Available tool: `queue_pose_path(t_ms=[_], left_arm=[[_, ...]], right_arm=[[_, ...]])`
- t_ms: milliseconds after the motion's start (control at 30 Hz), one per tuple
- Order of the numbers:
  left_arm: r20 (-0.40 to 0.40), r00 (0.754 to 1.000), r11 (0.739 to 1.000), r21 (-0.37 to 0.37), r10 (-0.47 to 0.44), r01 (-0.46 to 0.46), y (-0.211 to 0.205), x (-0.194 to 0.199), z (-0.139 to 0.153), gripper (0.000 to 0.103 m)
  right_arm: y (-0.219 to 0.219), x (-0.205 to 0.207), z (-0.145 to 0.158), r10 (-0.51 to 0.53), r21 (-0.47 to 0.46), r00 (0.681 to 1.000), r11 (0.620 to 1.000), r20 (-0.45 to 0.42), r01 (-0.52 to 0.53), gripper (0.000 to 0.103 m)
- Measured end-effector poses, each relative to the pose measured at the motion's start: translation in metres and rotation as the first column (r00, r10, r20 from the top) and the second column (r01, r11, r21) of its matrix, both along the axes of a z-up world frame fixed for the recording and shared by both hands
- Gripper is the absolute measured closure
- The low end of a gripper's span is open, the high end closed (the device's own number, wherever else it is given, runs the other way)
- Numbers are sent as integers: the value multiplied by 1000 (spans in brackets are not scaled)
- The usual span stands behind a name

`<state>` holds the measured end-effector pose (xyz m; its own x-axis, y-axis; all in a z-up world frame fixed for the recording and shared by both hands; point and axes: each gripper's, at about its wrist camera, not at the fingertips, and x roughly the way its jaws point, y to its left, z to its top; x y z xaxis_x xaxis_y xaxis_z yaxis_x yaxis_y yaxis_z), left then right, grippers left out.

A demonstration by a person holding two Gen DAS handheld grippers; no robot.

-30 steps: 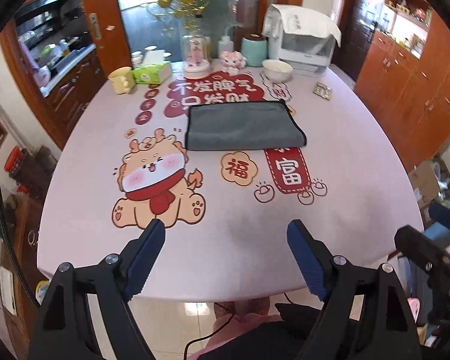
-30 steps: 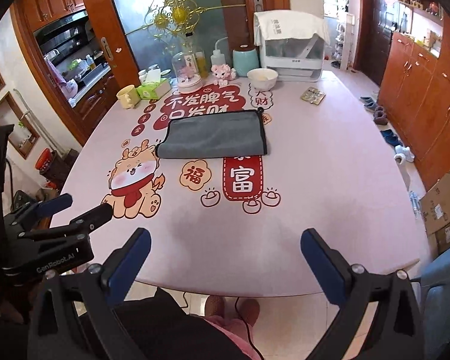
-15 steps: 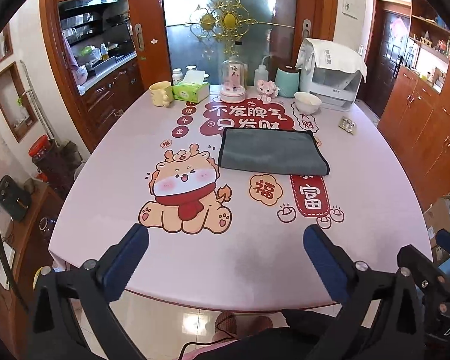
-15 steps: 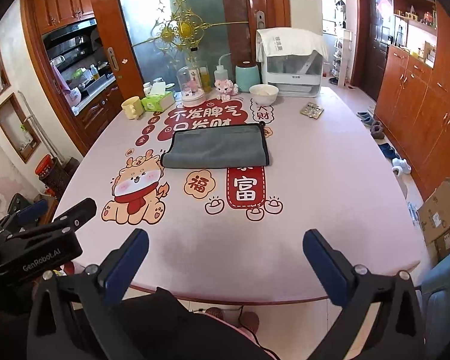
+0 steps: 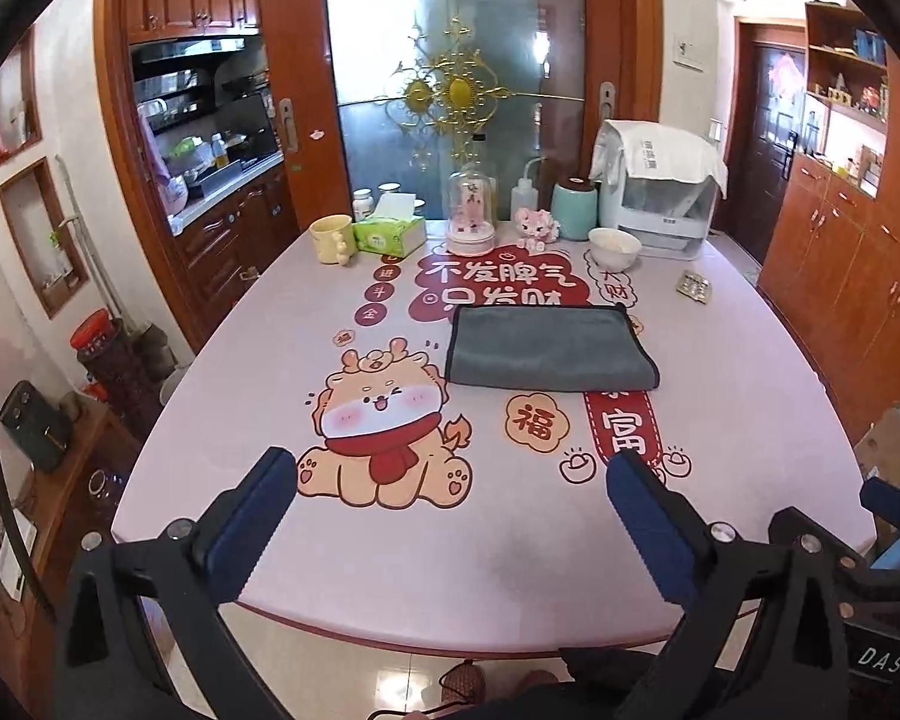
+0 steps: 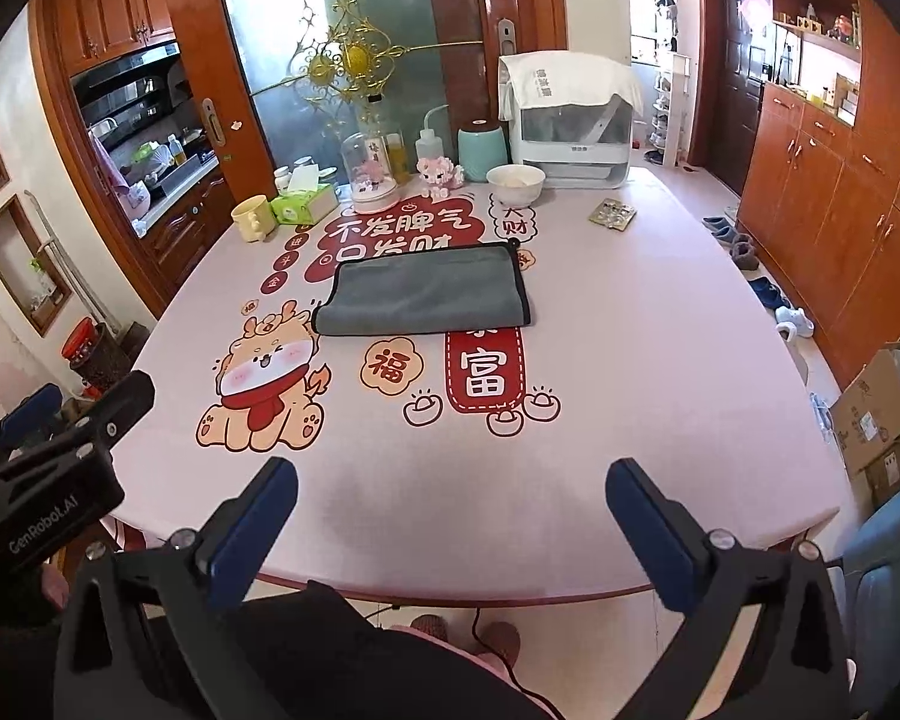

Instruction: Fold towel

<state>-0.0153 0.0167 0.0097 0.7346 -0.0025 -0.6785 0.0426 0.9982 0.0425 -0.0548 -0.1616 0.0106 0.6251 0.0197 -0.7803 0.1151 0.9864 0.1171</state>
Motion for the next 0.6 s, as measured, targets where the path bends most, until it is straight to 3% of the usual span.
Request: queue_pose_path(t_ms=[600], left_arm=[[-15,1000,1000,11,-20,20,-6,2,-2,0]], right_arm=[[-3,8,-8,1,20,999,1000,-40,-1,0]])
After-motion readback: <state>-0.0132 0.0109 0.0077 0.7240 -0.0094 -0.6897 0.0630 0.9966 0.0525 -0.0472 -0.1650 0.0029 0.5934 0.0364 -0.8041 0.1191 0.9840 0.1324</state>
